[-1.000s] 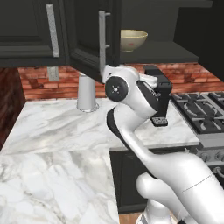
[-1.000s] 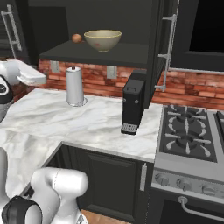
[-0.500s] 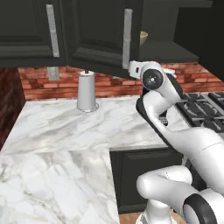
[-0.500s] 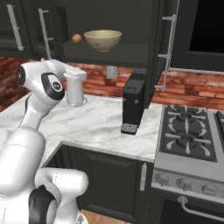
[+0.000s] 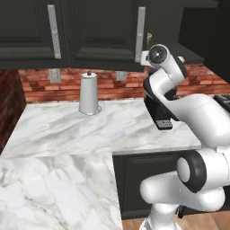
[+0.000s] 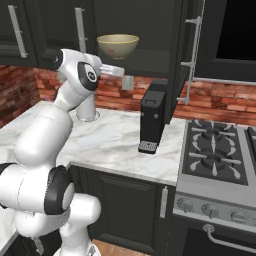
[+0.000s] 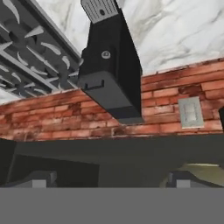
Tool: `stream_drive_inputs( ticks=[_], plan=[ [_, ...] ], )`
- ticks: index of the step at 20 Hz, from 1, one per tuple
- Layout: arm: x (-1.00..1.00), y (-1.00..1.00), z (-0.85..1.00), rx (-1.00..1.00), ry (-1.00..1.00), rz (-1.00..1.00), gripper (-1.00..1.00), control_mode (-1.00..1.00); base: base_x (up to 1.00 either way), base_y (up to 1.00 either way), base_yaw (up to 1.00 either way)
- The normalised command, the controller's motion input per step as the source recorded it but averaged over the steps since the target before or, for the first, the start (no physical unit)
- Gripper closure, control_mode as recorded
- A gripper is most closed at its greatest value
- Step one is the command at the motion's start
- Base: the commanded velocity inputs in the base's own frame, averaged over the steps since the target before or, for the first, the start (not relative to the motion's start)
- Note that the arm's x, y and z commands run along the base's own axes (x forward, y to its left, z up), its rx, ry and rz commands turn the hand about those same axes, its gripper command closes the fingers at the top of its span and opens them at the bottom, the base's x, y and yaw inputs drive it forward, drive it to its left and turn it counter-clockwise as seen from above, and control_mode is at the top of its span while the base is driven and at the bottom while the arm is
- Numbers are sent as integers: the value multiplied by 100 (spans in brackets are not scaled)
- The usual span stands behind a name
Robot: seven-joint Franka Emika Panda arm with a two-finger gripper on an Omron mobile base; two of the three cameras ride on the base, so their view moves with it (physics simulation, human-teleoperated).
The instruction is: Pick the mug and place it in the sink. Pick the bowl and place it in the open cabinet and then close the cabinet.
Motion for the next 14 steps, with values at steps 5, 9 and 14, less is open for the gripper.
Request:
stream_drive_inputs(
  ticks=[5,9,14],
  plan=[
    [63,-13,-36,-6,14,-17,-100,-100,0,0,0],
    [29,-17,-44,-1,1,-10,-100,-100,0,0,0],
    [6,-11,-40,0,-13,0,-100,-100,0,0,0]
  ],
)
